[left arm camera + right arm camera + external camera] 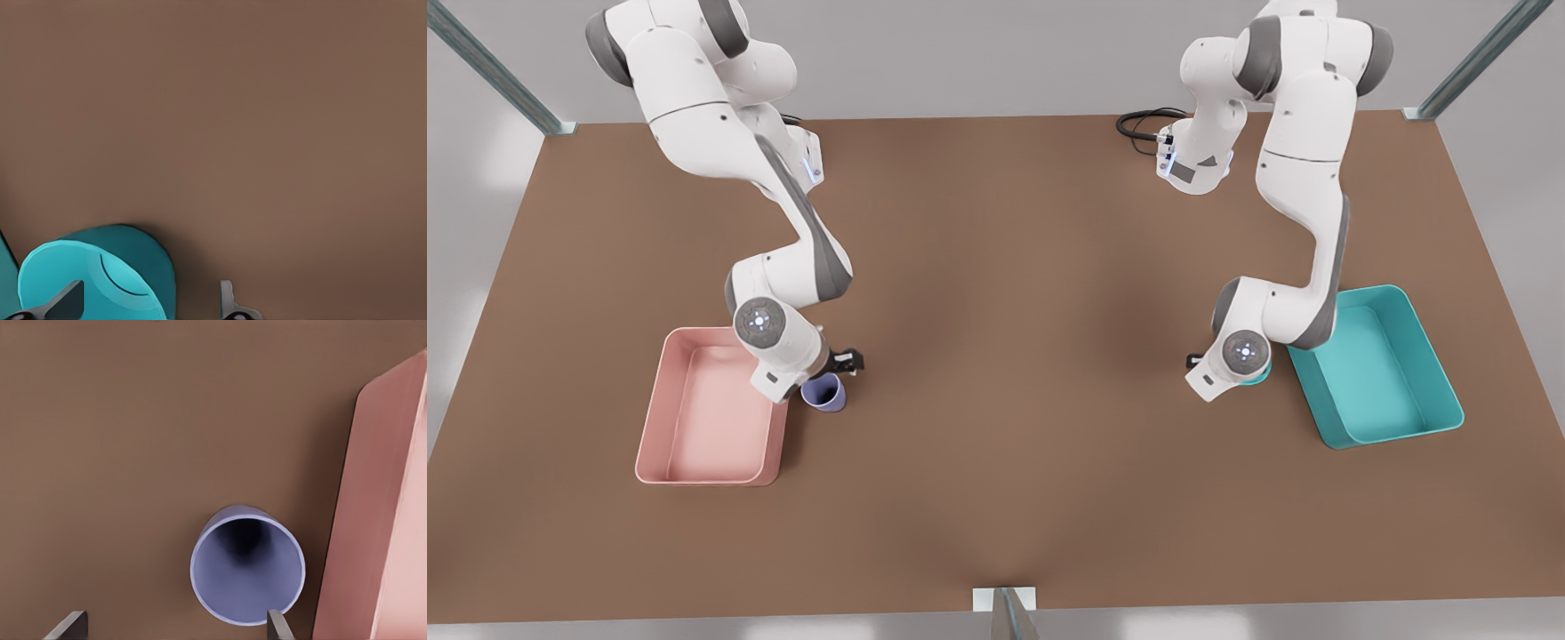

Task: Put the bowls and cups in different boxes

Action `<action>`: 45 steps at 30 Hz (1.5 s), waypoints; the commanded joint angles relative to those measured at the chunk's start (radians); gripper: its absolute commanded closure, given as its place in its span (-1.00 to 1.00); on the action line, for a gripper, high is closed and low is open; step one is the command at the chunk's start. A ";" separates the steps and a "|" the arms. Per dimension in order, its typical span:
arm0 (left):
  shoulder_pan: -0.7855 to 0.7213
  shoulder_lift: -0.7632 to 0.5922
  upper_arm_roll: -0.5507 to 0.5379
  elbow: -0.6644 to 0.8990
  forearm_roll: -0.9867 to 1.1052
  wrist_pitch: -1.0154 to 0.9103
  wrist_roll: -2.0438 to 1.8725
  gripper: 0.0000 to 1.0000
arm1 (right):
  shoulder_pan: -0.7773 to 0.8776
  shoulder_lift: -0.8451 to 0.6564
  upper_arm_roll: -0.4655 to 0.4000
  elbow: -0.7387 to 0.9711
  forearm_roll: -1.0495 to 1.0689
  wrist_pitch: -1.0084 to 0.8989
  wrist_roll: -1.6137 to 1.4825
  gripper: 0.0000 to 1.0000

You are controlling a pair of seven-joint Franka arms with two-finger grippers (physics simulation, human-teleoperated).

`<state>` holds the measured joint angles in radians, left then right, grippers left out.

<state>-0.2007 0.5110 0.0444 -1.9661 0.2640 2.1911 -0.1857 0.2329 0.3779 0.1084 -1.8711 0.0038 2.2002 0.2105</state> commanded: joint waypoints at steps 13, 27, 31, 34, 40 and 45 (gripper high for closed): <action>0.001 -0.008 0.014 -0.042 0.004 0.075 -0.210 0.27 | -0.001 0.073 0.002 -0.049 -0.005 0.147 0.187 -1.00; 0.168 -0.189 0.011 0.299 -0.097 -0.307 -0.222 0.57 | 0.000 0.130 0.004 -0.037 0.004 0.162 0.193 -0.88; 0.293 -0.120 0.022 0.311 -0.095 -0.243 -0.146 0.57 | 0.000 0.144 0.004 -0.033 0.002 0.162 0.193 -0.30; 0.316 -0.046 0.058 0.303 -0.101 -0.131 -0.124 0.57 | -0.006 0.145 0.004 -0.031 0.002 0.162 0.191 0.13; 0.369 0.050 0.066 0.233 -0.103 0.022 -0.124 0.57 | -0.014 0.125 0.002 -0.002 0.004 0.150 0.190 0.57; 0.408 0.087 0.069 0.225 -0.101 0.039 -0.123 0.57 | -0.035 -0.034 -0.009 0.032 -0.008 0.070 0.064 0.57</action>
<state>0.2009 0.5963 0.1130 -1.7407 0.1658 2.1734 -0.3450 0.2011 0.3632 0.1002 -1.8367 0.0043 2.3257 0.3617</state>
